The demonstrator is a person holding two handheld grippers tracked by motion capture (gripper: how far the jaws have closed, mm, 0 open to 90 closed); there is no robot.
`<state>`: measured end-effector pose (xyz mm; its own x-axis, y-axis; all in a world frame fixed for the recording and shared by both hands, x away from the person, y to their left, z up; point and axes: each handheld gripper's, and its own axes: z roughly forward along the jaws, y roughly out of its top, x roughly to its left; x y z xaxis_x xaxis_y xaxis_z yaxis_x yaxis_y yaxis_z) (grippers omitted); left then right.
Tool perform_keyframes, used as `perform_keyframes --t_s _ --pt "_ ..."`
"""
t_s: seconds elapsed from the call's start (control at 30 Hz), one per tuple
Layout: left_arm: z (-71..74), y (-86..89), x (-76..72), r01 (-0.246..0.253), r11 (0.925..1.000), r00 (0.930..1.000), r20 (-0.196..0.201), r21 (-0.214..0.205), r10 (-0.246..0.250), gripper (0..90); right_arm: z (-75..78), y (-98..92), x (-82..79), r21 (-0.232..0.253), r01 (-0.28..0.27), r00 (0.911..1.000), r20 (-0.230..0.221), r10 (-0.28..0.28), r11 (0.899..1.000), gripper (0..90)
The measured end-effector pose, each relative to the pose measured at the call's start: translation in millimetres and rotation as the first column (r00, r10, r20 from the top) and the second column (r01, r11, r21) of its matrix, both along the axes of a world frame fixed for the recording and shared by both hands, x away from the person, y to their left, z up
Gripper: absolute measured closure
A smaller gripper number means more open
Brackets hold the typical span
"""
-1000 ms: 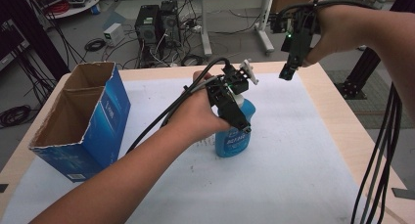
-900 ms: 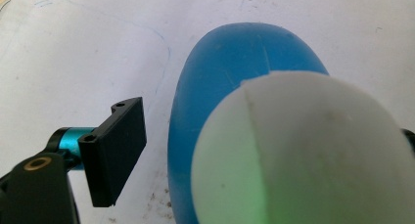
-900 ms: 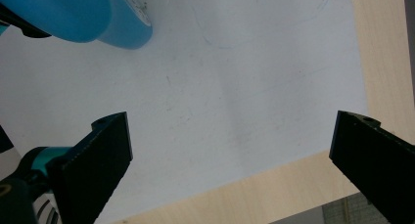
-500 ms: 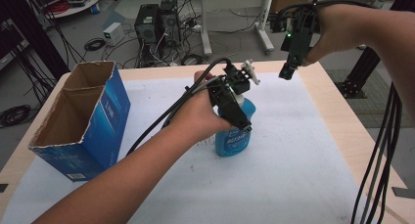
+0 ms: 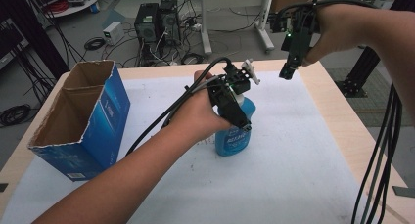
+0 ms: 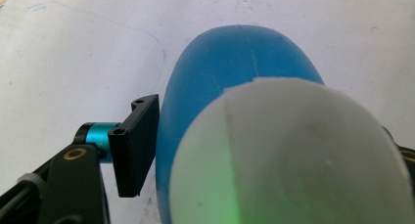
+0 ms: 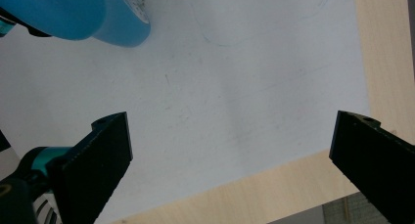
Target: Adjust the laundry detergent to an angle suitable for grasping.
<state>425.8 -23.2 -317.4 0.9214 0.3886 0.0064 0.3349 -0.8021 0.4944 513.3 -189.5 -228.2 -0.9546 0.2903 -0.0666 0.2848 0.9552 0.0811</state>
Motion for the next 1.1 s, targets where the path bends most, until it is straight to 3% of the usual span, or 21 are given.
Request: perform_keyframes --t_s 0.33,0.7,0.93,1.1 --pt "-0.3 -0.4 -0.8 0.004 1.0000 1.0000 -0.008 -0.007 -0.004 35.9 0.0 -1.6 0.0 0.005 0.003 1.0000 -0.001 -0.003 1.000 1.1" --pt "-0.1 -0.8 -5.4 0.002 1.0000 0.9997 0.024 0.004 -0.002 39.0 0.4 -1.4 -0.3 0.002 0.001 1.0000 0.001 -0.001 1.000 1.1" --pt "4.0 3.1 -12.5 0.055 0.9979 0.9975 0.043 0.033 -0.057 39.0 0.0 -1.8 -0.8 -0.003 -0.002 1.0000 0.001 0.002 1.000 1.2" --pt "8.8 7.7 -17.0 0.078 0.9964 0.9960 0.041 0.031 -0.080 39.1 0.9 0.7 -2.1 0.004 0.004 1.0000 0.004 -0.004 1.000 1.2"
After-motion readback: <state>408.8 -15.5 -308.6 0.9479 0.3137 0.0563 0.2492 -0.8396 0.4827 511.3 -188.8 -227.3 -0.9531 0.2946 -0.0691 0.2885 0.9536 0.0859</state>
